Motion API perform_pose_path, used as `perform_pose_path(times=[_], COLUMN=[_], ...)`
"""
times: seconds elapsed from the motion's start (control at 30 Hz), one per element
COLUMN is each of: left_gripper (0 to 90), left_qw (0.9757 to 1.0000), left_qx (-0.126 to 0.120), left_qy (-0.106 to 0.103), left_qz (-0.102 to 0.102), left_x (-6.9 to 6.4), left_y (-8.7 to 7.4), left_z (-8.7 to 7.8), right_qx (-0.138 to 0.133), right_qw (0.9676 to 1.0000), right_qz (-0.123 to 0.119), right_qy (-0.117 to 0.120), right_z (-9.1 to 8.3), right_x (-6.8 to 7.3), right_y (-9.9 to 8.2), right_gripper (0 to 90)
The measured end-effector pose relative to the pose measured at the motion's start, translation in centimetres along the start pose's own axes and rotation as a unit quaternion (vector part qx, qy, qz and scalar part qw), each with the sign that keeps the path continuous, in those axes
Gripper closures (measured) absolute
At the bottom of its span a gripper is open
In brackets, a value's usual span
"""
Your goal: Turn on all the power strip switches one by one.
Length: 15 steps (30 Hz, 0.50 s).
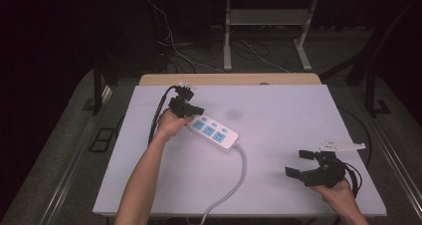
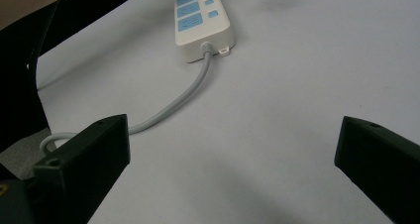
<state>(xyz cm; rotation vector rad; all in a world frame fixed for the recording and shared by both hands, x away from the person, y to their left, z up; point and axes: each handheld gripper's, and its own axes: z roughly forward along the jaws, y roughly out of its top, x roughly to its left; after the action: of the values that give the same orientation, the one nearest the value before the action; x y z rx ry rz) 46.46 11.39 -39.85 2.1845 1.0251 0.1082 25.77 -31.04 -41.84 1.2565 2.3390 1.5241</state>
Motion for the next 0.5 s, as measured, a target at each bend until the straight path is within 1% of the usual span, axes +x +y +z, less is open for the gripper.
perform_pose_path(times=[0.23, 0.33, 0.5], left_gripper=[89.5, 89.5, 89.5], left_qw=[1.0000, 0.9999, 0.9999], left_qx=[0.003, 0.007, 0.005], left_qy=[-0.004, -0.007, -0.009], left_qz=[-0.008, -0.005, -0.008], left_x=[0.0, -0.1, -0.2], left_y=[-0.5, -0.5, -0.5], left_z=[1.2, 1.4, 1.6], right_qx=[0.000, 0.000, 0.000], right_qw=[1.0000, 1.0000, 1.0000], right_qz=[0.001, 0.001, 0.001], right_qy=[0.000, 0.000, 0.000], right_z=[0.0, 0.0, 0.0], right_x=[0.0, 0.0, 0.0], right_y=[0.0, 0.0, 0.0], right_gripper=[0.6, 0.5, 0.5])
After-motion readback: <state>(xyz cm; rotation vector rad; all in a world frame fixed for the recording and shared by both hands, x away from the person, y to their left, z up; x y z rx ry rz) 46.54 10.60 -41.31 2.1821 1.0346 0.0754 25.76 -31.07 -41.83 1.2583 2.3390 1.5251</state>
